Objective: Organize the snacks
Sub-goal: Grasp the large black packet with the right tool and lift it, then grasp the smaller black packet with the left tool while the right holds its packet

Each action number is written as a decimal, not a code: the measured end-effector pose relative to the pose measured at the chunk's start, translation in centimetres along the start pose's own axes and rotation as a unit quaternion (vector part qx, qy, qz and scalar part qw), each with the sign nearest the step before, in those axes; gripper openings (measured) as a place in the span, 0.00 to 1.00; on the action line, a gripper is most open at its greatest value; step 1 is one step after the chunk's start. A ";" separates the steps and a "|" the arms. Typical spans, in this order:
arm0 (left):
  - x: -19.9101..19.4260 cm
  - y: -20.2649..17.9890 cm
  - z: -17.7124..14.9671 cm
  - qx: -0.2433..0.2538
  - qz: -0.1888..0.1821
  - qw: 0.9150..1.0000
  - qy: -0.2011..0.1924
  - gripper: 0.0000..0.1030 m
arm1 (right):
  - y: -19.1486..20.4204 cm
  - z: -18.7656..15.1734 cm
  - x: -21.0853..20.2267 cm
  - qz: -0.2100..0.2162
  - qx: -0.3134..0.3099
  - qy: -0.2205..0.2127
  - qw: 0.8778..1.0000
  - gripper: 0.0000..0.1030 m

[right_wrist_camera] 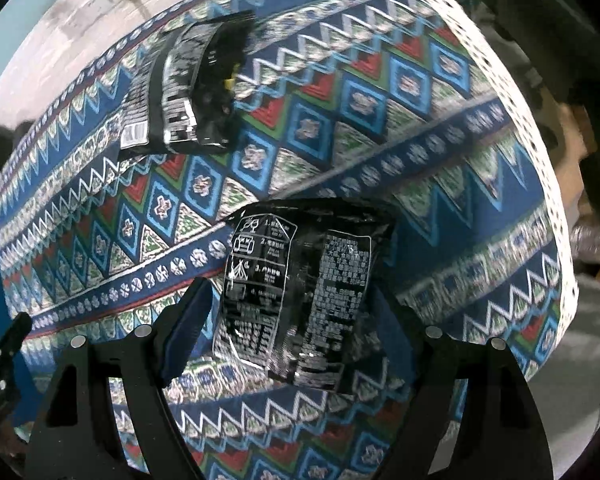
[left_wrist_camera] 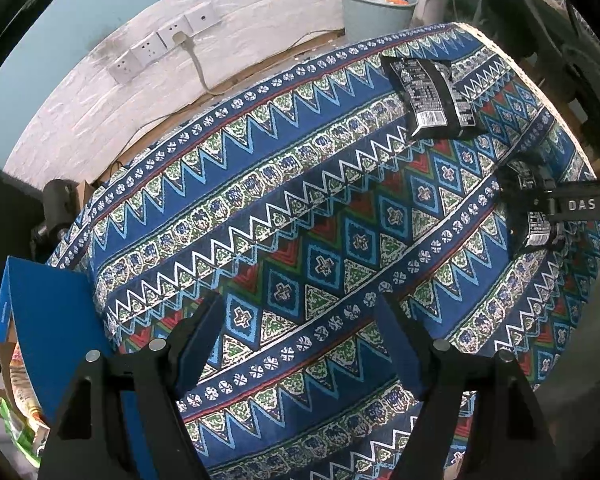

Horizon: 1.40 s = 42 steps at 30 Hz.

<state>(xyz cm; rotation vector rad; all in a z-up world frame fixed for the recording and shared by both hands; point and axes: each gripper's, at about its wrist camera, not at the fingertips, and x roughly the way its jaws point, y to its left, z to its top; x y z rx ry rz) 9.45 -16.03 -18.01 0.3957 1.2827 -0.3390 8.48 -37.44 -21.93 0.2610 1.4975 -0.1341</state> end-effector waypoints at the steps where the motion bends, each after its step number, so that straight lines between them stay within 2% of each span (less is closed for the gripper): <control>1: 0.1 0.0 0.0 0.001 0.000 1.000 0.001 0.76 | 0.2 0.2 0.2 -0.001 -0.006 0.002 1.000 0.76; 8: 0.8 -0.2 0.1 0.005 -0.003 1.000 0.008 0.76 | 1.9 -0.5 0.8 -0.034 -0.038 0.000 0.999 0.76; 11: 1.0 -0.5 0.2 0.006 -0.003 1.000 0.009 0.76 | 3.7 -2.0 1.4 -0.058 -0.065 0.000 0.996 0.76; 13: 1.2 -0.6 0.4 0.005 -0.003 1.000 0.010 0.76 | 4.1 -2.5 1.5 -0.058 -0.081 -0.001 0.995 0.75; 15: 1.3 -0.7 0.6 0.003 -0.006 1.000 0.010 0.76 | 4.1 -2.8 1.3 -0.058 -0.089 -0.003 0.994 0.69; 16: 1.3 -0.7 0.7 0.002 -0.007 1.000 0.010 0.76 | 4.0 -2.8 1.0 -0.059 -0.094 -0.005 0.994 0.61; 19: 1.2 -1.0 0.8 0.004 -0.009 1.000 0.009 0.76 | 3.1 -2.5 0.4 -0.064 -0.102 -0.008 0.993 0.61; 23: 0.9 -1.1 1.5 -0.004 -0.019 1.000 0.003 0.76 | 1.1 -0.8 -1.0 -0.065 -0.110 -0.018 0.992 0.61; 26: 0.7 -1.4 2.7 -0.005 -0.031 1.000 -0.001 0.76 | 1.1 0.4 -2.5 -0.071 -0.127 -0.030 0.989 0.61; 31: 0.1 -1.9 5.3 -0.004 -0.024 0.999 -0.030 0.83 | 0.7 2.9 -5.5 -0.073 -0.151 -0.052 0.984 0.61; 37: -0.2 -2.8 9.8 -0.029 -0.063 0.997 -0.046 0.84 | 1.6 5.2 -7.4 -0.085 -0.195 -0.060 0.975 0.61; 42: -0.1 -4.7 12.4 -0.030 -0.074 0.995 -0.054 0.87 | 1.8 7.1 -7.2 -0.097 -0.242 -0.071 0.963 0.61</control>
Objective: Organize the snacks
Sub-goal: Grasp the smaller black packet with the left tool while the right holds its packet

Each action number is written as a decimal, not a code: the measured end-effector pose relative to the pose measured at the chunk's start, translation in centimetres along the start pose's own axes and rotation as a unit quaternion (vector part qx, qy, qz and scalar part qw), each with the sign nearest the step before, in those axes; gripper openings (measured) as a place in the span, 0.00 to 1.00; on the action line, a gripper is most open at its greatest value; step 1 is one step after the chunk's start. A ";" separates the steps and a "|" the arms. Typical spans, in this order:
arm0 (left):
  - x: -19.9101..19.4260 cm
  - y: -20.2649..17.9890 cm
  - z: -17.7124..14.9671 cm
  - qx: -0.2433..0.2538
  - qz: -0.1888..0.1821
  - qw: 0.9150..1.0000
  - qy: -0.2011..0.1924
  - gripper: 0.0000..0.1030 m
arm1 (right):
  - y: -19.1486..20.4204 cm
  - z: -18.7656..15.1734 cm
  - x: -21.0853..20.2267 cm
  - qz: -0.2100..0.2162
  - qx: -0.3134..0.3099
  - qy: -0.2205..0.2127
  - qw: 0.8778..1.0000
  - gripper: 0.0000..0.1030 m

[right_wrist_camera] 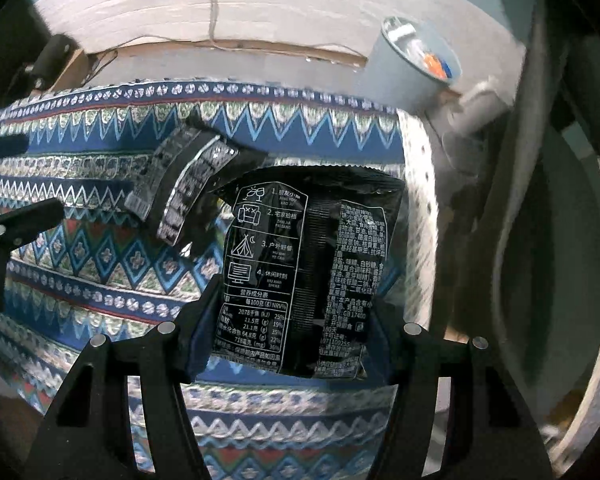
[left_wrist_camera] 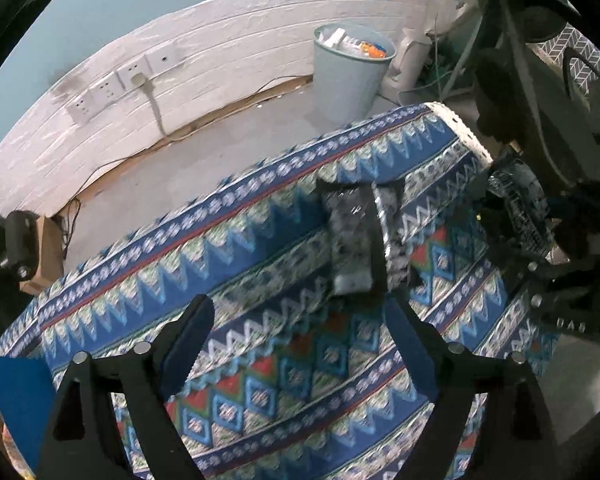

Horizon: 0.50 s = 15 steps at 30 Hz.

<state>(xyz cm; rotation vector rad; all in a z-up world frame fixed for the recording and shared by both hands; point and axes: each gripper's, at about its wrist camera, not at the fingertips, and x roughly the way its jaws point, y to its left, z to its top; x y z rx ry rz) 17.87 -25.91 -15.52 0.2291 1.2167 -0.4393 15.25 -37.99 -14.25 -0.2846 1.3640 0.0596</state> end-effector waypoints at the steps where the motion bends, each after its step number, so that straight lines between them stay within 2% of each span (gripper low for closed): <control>1: 0.3 -0.4 0.3 0.002 0.001 1.000 0.001 0.88 | -0.3 0.2 0.2 -0.005 -0.009 -0.001 1.000 0.61; 8: 3.9 -1.7 2.6 -0.008 -0.003 1.000 0.023 0.88 | -2.0 0.6 2.0 0.000 -0.021 0.003 1.000 0.61; 15: 6.0 -2.7 4.0 -0.026 -0.017 0.999 0.011 0.88 | -2.8 0.1 3.6 0.018 -0.005 0.013 1.000 0.61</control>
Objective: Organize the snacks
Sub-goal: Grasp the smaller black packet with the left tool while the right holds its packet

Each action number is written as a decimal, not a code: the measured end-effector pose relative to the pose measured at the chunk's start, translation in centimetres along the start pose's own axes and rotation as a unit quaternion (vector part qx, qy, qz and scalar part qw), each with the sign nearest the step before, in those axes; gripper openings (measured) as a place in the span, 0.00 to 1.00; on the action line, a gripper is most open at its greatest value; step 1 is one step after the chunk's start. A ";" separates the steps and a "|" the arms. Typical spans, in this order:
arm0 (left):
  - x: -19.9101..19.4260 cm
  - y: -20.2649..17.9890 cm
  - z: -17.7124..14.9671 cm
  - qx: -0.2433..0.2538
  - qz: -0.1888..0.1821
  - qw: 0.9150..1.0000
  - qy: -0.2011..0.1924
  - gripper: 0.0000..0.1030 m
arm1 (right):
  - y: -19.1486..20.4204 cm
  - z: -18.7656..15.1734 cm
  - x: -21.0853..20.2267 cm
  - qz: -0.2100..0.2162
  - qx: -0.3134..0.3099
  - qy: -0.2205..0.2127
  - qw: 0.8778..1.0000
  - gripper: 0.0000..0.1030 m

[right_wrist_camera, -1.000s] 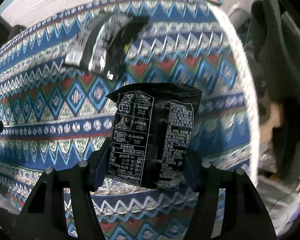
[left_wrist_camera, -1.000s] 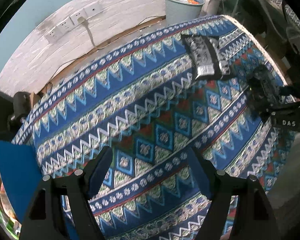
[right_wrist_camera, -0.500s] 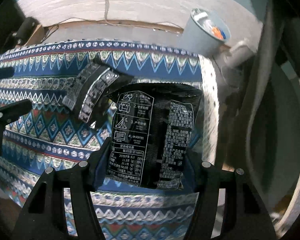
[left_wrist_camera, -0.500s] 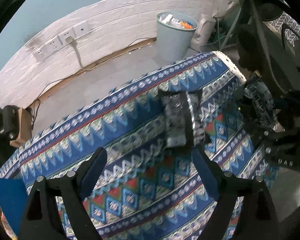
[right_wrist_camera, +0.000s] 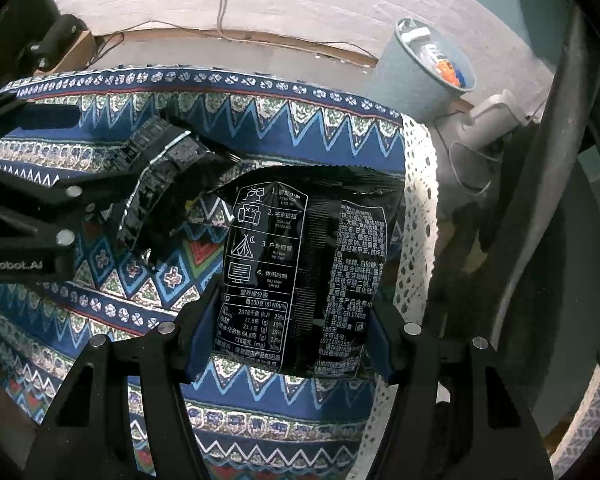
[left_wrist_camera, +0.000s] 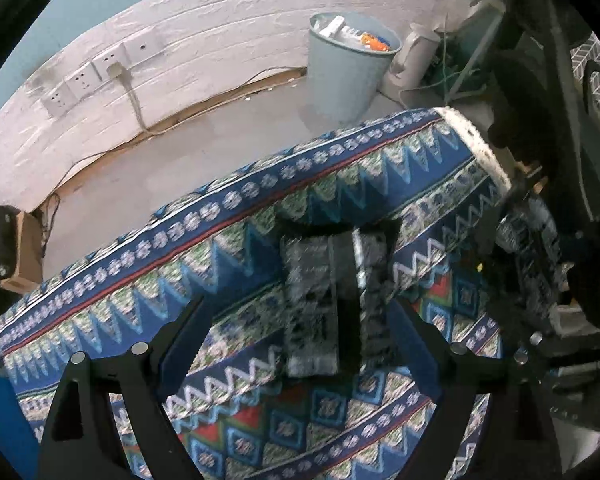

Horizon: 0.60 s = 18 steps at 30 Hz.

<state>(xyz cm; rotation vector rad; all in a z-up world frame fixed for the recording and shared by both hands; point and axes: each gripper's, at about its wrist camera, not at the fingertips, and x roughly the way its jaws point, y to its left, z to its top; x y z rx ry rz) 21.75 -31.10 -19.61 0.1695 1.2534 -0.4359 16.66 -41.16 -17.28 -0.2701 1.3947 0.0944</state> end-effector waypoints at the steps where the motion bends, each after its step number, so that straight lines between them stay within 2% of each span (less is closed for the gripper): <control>1: 0.1 -0.2 0.1 0.000 -0.001 1.000 -0.001 0.88 | -0.3 0.0 0.2 0.003 0.006 0.001 1.000 0.61; 7: 1.7 -1.5 0.1 0.018 0.001 1.000 0.009 0.90 | -2.0 0.0 1.5 0.013 0.042 0.008 0.999 0.61; 11: 2.5 -2.1 -0.3 0.036 0.015 0.999 0.012 0.90 | -2.0 0.0 1.6 0.013 0.040 0.005 0.999 0.61; 17: 2.6 -1.6 -0.5 0.034 0.017 0.999 -0.003 0.89 | -1.4 -0.1 1.4 0.015 0.037 0.005 0.999 0.61; 18: 2.6 -1.4 -0.5 0.033 0.016 0.999 -0.004 0.86 | -1.3 -0.1 1.3 0.016 0.038 0.004 0.999 0.61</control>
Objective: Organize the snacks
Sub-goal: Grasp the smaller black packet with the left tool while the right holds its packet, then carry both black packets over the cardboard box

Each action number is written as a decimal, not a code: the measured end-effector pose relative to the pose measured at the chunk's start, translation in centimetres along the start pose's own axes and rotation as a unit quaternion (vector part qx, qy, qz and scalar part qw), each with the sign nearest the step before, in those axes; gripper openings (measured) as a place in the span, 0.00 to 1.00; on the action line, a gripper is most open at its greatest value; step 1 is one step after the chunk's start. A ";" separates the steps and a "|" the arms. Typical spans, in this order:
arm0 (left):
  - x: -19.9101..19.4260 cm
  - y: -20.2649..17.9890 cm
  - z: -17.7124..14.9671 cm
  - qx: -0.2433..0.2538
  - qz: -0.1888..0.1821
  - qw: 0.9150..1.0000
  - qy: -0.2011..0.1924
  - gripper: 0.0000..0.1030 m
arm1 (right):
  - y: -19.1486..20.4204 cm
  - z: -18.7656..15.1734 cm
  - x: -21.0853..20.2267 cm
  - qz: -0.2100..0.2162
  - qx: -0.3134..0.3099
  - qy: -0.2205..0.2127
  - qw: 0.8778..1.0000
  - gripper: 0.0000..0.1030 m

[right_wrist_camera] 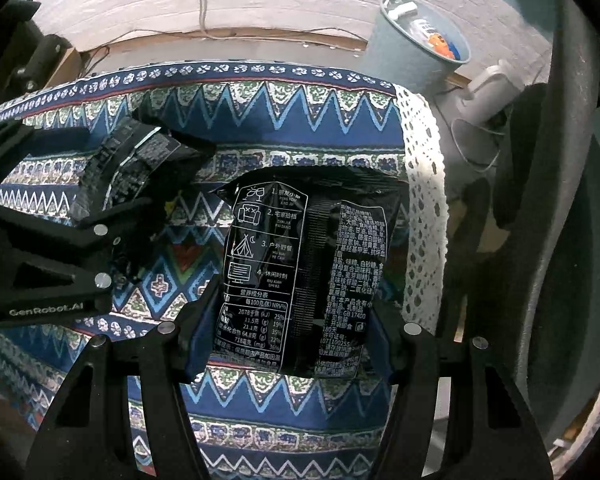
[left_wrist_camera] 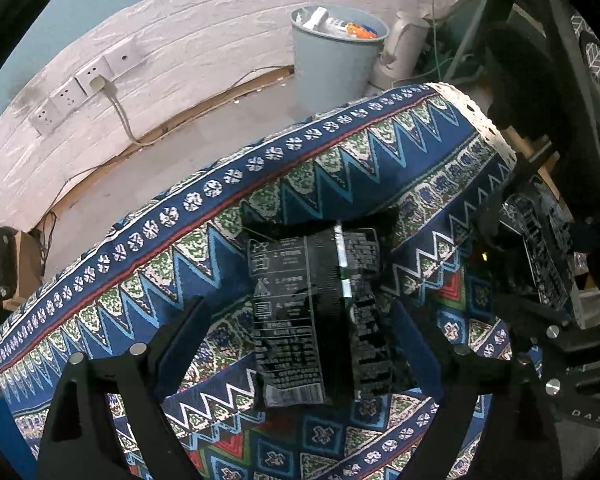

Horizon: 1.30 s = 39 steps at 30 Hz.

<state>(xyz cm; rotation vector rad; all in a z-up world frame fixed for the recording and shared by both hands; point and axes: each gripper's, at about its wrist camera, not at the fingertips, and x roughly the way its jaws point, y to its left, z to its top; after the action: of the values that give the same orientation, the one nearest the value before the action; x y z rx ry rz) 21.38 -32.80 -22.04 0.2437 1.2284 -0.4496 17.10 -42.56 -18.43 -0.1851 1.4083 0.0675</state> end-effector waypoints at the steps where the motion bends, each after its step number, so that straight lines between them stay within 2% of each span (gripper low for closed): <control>1: 0.1 0.2 0.0 0.000 -0.001 1.000 0.001 0.79 | 0.1 0.0 0.0 0.001 0.000 -0.001 1.000 0.61; 2: 0.1 0.3 0.0 0.000 -0.005 1.000 0.004 0.75 | 0.1 0.0 0.0 0.000 -0.002 -0.001 1.000 0.61; 4: 0.2 0.3 -0.1 0.005 -0.010 1.000 0.011 0.58 | 0.2 0.0 -0.1 -0.001 -0.004 -0.001 1.000 0.61; 7: -0.1 0.1 -0.5 0.028 0.005 1.000 0.006 0.56 | 0.5 0.0 -0.2 -0.001 -0.008 -0.002 1.000 0.61; 11: -0.7 0.1 -1.4 0.045 0.018 0.999 0.006 0.56 | 0.6 0.0 -0.4 -0.001 -0.011 -0.005 1.000 0.61; 25: -6.2 2.9 -5.0 0.042 0.028 0.999 -0.007 0.55 | 2.8 -0.5 -3.0 0.000 -0.038 -0.027 0.999 0.61; 32: -10.0 5.2 -7.9 0.021 0.037 0.999 -0.020 0.55 | 5.7 -0.3 -5.2 0.011 -0.059 -0.048 0.997 0.61; 39: -13.8 7.4 -10.2 0.009 0.062 0.998 -0.027 0.55 | 9.8 0.2 -7.0 0.026 -0.095 -0.062 0.993 0.61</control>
<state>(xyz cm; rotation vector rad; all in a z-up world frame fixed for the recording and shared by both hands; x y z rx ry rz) 12.45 -19.23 -12.78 0.3191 1.1490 -0.3582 14.60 -32.46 -12.37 -0.2965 1.2815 0.2534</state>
